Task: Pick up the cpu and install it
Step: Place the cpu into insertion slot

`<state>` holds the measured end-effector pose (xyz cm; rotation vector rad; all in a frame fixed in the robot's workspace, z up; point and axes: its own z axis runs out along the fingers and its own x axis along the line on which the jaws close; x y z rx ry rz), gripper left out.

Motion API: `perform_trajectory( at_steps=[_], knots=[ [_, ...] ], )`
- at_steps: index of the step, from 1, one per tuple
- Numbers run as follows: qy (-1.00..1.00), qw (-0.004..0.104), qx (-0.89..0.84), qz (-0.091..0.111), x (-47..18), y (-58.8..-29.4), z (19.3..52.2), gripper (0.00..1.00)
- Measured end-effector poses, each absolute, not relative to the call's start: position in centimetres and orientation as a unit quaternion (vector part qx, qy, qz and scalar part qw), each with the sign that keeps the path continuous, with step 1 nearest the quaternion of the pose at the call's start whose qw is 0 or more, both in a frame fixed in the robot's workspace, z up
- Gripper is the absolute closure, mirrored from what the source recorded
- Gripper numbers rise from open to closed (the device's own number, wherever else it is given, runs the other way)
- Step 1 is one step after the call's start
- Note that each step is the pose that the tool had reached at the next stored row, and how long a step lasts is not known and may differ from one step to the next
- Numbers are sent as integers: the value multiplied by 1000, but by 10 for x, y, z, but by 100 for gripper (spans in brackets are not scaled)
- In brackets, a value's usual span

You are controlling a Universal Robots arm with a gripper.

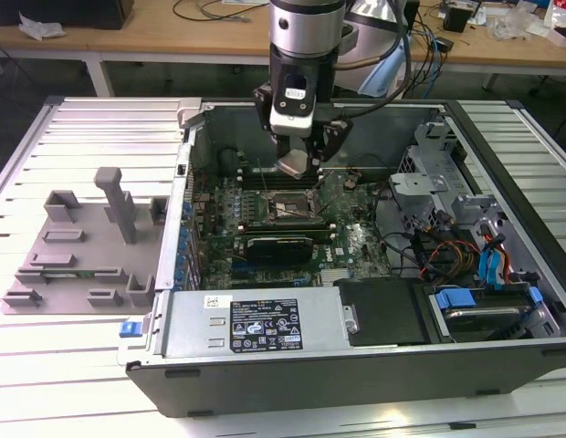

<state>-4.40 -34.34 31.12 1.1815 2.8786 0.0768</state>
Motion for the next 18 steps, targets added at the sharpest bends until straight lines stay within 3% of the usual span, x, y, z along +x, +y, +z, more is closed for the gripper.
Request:
perform_trajectory(
  at_steps=[18],
  knots=[
    [843, 19, 537, 22, -44, -343, 311, 45]
  ],
)
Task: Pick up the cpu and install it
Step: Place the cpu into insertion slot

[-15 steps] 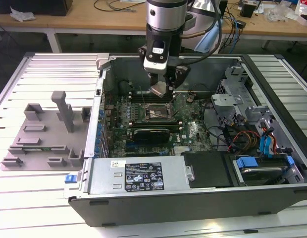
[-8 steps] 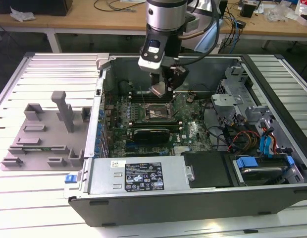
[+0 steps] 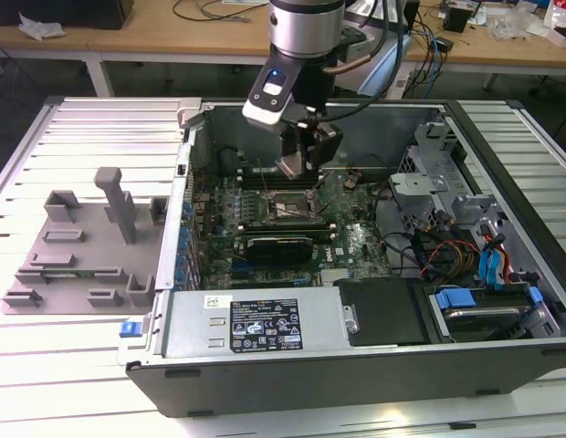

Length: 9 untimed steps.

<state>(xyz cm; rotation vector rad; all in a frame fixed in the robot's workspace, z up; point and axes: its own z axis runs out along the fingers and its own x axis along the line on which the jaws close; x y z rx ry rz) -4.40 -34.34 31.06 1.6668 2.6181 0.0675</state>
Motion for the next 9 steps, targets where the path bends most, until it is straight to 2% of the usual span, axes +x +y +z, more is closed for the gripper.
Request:
perform_trajectory(
  at_steps=[9],
  knots=[
    [751, 22, 660, 19, -44, -343, 310, 45]
  ],
)
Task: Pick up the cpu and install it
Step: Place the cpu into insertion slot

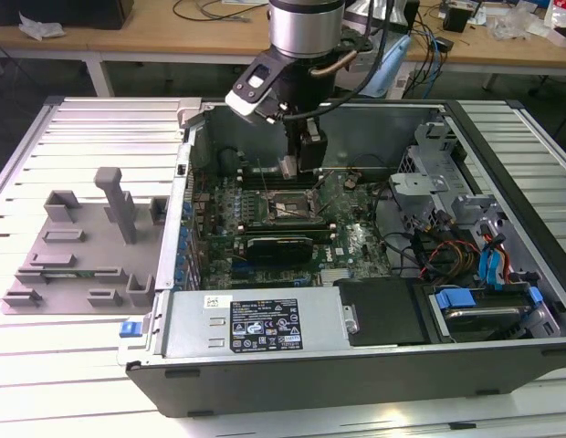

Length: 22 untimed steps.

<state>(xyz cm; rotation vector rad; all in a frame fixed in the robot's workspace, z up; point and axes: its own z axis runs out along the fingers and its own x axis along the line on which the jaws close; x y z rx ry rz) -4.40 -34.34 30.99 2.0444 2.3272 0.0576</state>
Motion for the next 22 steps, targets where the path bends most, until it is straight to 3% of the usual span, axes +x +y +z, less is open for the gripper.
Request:
perform_trajectory(
  at_steps=[11, 22],
  knots=[
    [708, 23, 706, 17, -44, -343, 309, 45],
    [724, 33, 689, 28, -49, -342, 290, 45]
  ],
)
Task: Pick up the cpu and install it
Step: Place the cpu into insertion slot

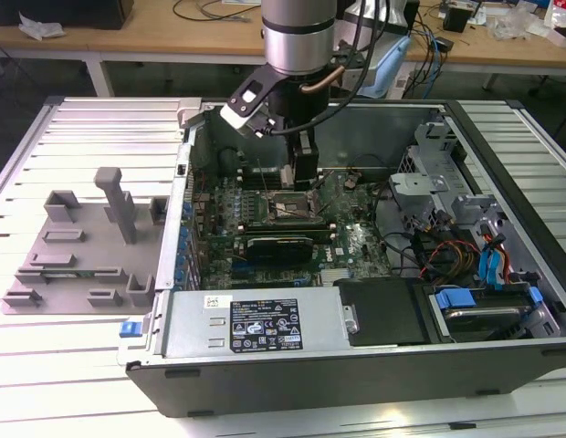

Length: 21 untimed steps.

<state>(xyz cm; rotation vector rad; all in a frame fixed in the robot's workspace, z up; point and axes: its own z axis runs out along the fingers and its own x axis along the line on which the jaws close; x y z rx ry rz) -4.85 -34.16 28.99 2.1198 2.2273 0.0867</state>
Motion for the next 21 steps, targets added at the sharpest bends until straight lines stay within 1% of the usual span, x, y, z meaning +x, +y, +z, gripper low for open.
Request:
perform_trajectory(
  at_steps=[12, 16, 21],
  knots=[
    [727, 37, 685, 33, -53, -341, 269, 45],
    [727, 37, 684, 33, -53, -330, 262, 45],
    [727, 37, 684, 32, -53, -329, 254, 45]
  ],
)
